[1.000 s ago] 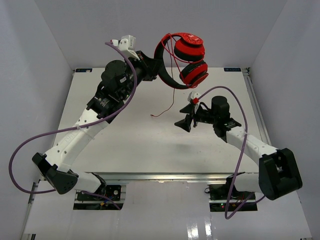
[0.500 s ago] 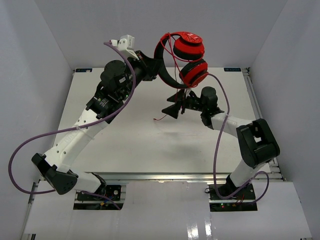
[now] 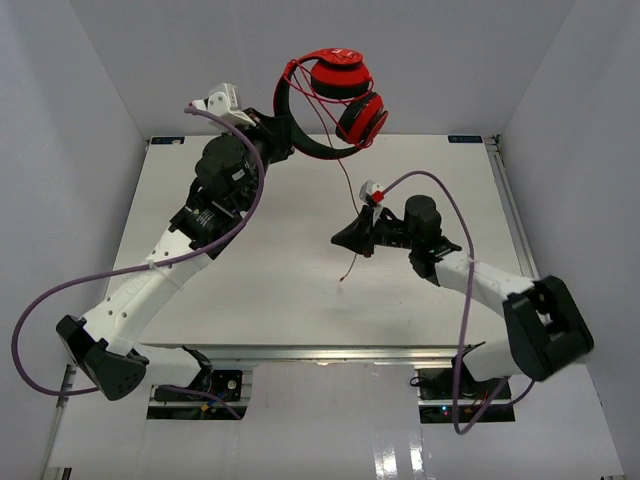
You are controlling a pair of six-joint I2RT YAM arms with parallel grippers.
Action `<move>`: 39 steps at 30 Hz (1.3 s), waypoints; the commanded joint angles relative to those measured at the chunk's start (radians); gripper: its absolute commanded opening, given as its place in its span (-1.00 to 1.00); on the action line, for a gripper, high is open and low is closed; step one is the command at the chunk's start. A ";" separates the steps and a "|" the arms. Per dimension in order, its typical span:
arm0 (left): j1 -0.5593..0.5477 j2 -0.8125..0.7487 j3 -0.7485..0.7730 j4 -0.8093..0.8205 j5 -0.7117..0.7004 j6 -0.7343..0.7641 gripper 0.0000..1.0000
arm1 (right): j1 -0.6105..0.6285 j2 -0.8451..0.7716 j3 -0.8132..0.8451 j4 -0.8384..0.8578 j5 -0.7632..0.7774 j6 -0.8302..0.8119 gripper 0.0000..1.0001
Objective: Wrap the headphones
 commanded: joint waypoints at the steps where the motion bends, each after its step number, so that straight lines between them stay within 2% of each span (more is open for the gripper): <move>1: 0.015 0.040 -0.032 0.107 -0.143 0.067 -1.00 | 0.060 -0.256 0.101 -0.590 0.256 -0.472 -0.85; 5: 0.029 0.124 -0.061 0.058 -0.122 0.129 -1.00 | 0.120 -0.339 0.220 -0.887 0.471 -0.702 -0.85; 8: 0.030 0.209 -0.070 -0.007 -0.093 0.174 -1.00 | 0.155 -0.383 0.298 -0.999 0.634 -0.838 -0.85; 13: 0.029 0.267 -0.130 -0.036 -0.003 0.257 -1.00 | 0.205 -0.400 0.364 -1.013 0.872 -1.017 -0.85; 19: 0.019 0.312 -0.144 -0.122 0.271 0.384 -1.00 | 0.222 -0.341 0.378 -0.937 1.063 -1.244 -0.85; 22: 0.017 0.284 -0.201 -0.129 0.411 0.430 -1.00 | 0.222 -0.328 0.359 -0.882 1.110 -1.301 -0.85; 27: 0.017 0.217 -0.277 -0.130 0.688 0.504 -1.00 | 0.201 -0.316 0.284 -0.805 1.020 -1.268 -0.83; 30: 0.016 0.194 -0.310 -0.168 0.821 0.531 -1.00 | 0.135 -0.304 0.277 -0.805 0.886 -1.172 -0.76; 39: 0.016 0.084 -0.395 -0.147 0.976 0.472 -1.00 | -0.070 -0.298 0.186 -0.843 0.384 -0.946 -0.72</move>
